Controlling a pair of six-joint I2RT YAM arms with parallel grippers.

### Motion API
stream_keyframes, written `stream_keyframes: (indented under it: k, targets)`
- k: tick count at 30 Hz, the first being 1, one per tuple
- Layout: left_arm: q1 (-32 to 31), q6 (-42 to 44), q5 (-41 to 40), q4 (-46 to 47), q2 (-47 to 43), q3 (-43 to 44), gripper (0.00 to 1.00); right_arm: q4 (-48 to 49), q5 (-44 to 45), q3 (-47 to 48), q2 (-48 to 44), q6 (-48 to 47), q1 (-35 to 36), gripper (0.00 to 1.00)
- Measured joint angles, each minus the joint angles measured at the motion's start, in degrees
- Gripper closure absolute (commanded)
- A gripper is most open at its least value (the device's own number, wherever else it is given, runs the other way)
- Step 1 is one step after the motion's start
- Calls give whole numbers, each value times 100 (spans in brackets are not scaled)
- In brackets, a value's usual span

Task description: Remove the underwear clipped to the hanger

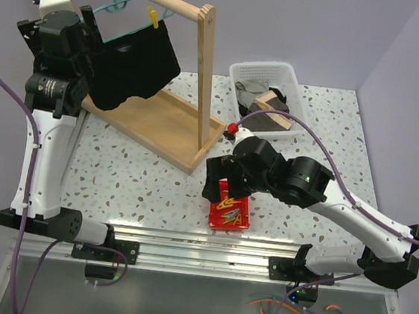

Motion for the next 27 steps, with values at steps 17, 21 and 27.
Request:
stream_keyframes:
  k: [17,21,27]
  targets:
    - [223,273,1436,728,28,1342,0,719,-885,-1123,-155,-245,-2,2]
    - [671,295,2583,577,214,1893,0,918,-1062,-1447,-560,-315,-2,1]
    - [1716,289,3989,212,769,2140,0,1016,-1086,-1652,-1246,-407,-2,1]
